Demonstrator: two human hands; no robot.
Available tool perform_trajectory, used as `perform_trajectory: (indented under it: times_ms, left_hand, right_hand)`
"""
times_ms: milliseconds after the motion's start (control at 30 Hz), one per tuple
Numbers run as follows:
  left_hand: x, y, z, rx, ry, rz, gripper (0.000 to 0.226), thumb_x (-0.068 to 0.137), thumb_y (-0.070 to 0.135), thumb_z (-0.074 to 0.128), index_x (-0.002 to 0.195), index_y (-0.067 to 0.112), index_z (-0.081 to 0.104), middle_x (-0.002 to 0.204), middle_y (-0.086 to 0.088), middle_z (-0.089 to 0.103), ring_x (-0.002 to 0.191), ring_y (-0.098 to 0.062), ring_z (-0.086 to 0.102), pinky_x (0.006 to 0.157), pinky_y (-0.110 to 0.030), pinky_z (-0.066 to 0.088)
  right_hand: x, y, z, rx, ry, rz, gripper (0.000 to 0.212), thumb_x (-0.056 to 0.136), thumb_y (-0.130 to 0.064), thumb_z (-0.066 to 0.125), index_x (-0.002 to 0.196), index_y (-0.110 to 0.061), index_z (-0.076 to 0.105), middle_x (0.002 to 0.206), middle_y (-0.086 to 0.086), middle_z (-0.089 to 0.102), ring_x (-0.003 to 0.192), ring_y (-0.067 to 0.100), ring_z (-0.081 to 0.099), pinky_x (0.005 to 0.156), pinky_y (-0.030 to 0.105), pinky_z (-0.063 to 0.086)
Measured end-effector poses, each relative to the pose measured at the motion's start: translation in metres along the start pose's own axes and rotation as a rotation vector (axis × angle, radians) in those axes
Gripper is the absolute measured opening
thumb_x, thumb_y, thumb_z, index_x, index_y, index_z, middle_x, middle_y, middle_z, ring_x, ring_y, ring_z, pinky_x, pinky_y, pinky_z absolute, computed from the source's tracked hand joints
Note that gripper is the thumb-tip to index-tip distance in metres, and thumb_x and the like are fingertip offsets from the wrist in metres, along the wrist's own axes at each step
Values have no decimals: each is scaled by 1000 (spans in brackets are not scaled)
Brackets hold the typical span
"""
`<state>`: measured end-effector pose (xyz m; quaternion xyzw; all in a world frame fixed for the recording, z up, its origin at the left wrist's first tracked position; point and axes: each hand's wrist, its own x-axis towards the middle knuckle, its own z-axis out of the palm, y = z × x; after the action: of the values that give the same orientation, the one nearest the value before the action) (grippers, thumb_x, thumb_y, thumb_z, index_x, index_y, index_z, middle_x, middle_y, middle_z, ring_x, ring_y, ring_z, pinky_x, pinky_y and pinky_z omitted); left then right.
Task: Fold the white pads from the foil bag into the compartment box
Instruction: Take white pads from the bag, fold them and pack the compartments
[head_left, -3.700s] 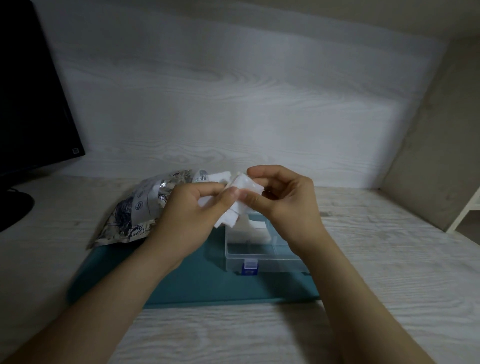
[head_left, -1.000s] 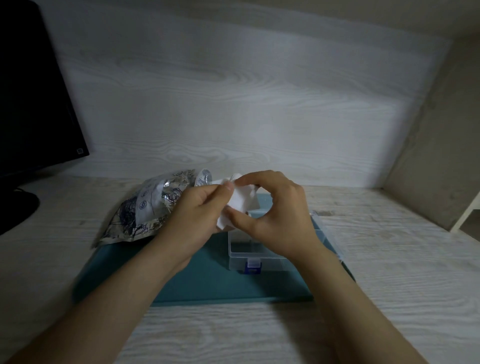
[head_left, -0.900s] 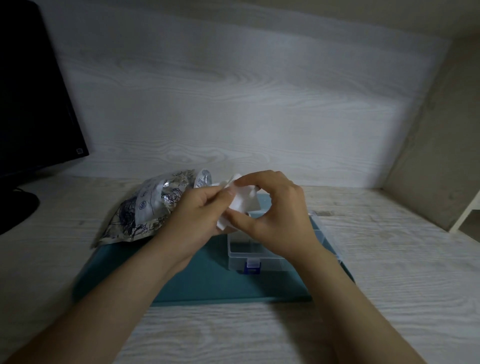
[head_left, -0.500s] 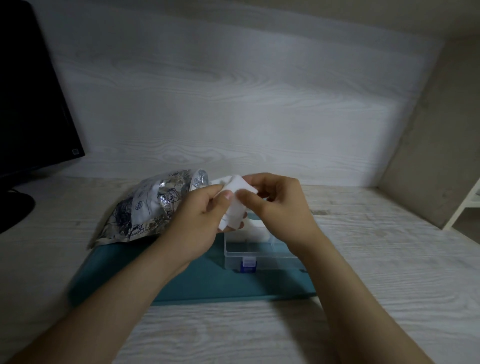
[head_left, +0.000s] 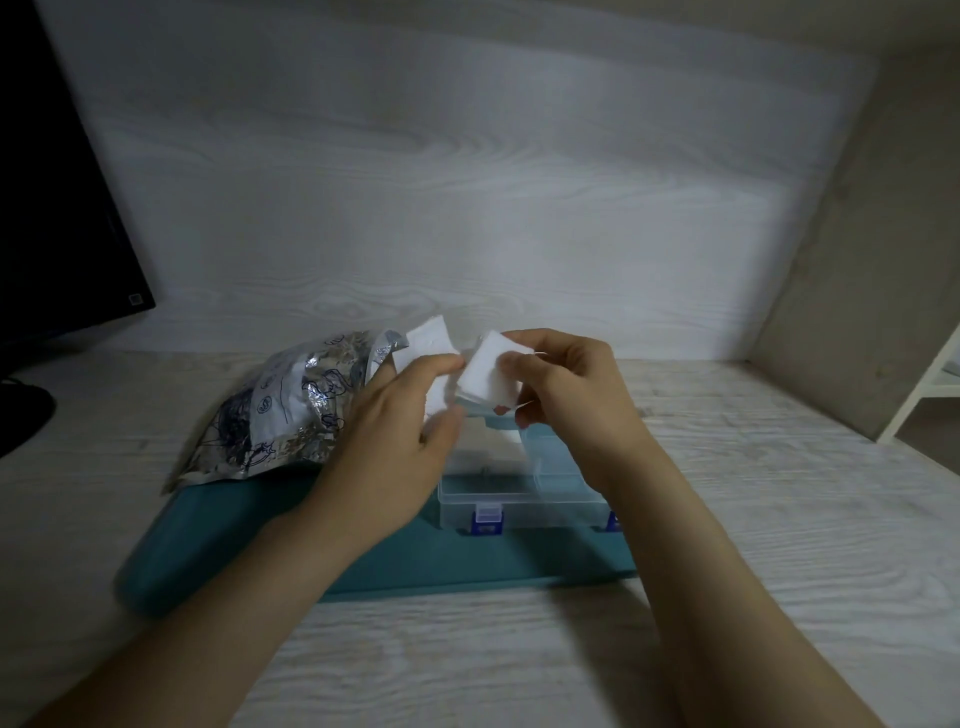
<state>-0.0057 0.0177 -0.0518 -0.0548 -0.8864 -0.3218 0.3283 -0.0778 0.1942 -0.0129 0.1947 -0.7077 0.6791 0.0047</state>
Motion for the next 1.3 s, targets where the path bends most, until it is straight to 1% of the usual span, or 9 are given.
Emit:
perform_trajectory:
  times_ms: [100,367,667,767,900,967,1033,1133,1300]
  left_hand:
    - [-1,4,0,35,5,0,45,92,33,79,135,26,68,125,-1,63,107,-5,48,83,-9,30]
    - [-1,8,-6,-2,51,-17,54,78,51,86,125,27,76,124,2,69,109,-7,57,88,5,31]
    - [-3,11,-6,77,81,4,56,81,50,85,129,23,75,125,-3,69,106,-8,54,81,5,32]
    - [-4,9,-5,81,63,-5,53,84,46,85,130,23,73,121,0,64,104,-6,49,83,1,33]
    - [-4,3,4,120,34,45,34,101,14,69,135,15,69,129,-12,64,118,-28,60,98,-16,34]
    - [-5,3,7,115,34,67,36,102,8,64,137,13,66,135,-14,61,122,-28,58,104,-20,36]
    - [-8,3,10,92,26,75,38,103,6,62,141,12,63,138,-14,58,124,-22,53,105,-15,32]
    - [-9,1,14,64,4,60,41,104,4,60,144,11,60,141,-14,54,125,-16,45,103,-5,23]
    - [-9,-1,18,46,2,35,42,103,5,60,145,13,58,144,-14,53,127,-17,45,103,-4,22]
  right_hand:
    - [0,2,2,-26,-19,4,21,101,-9,63,113,-16,79,96,4,79,77,19,74,64,29,59]
    - [-1,2,5,-4,-81,8,21,106,-12,59,117,-14,77,109,9,78,99,25,76,75,39,66]
    - [-2,3,5,-16,-161,10,27,106,-11,59,131,-17,68,114,10,75,98,25,76,74,35,65]
    - [-1,5,3,-9,-96,65,28,105,-12,61,133,-15,60,115,11,74,97,24,76,78,33,66]
    - [12,22,-6,-469,95,34,21,104,-18,59,123,-16,67,115,7,72,95,20,71,79,34,64]
    - [15,28,-10,-649,121,24,24,102,-20,62,125,-17,65,113,11,71,85,19,68,64,23,55]
    - [16,32,-11,-711,105,44,31,100,-20,67,129,-19,59,112,12,69,83,18,65,55,18,44]
    - [16,33,-9,-725,100,45,36,96,-19,73,127,-23,53,109,10,67,86,19,66,55,18,44]
    - [14,34,-3,-776,76,58,20,89,-20,82,100,-23,65,102,7,70,75,12,65,49,11,40]
